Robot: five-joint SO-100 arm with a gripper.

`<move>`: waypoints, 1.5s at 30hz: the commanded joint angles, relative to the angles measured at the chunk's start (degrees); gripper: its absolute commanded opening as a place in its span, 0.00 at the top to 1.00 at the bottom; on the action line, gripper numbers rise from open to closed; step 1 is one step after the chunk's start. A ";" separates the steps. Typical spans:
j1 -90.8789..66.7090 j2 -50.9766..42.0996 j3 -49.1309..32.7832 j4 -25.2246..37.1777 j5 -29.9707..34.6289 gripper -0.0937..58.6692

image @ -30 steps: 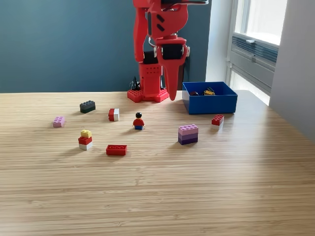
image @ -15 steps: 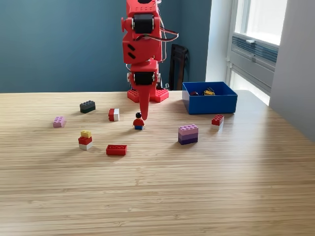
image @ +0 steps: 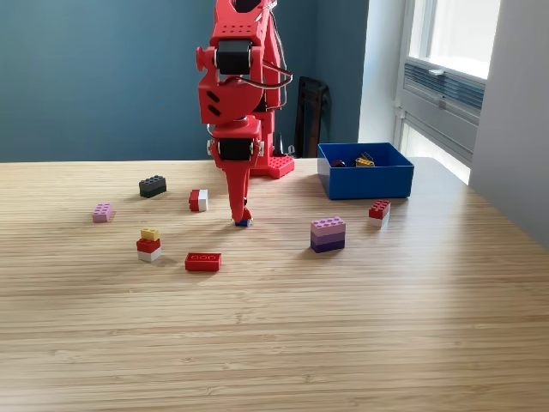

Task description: Grasp a lego block and put it in the bin.

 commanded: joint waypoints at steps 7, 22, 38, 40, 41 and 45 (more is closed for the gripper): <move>-0.09 3.16 0.18 -4.83 0.44 0.60; -1.14 2.99 3.52 -7.91 0.35 0.61; -0.70 2.81 7.12 -10.99 2.29 0.78; -0.70 2.81 7.12 -10.99 2.72 0.85; -0.62 2.81 7.12 -10.99 2.99 0.89; -0.53 2.81 7.21 -10.99 3.43 1.00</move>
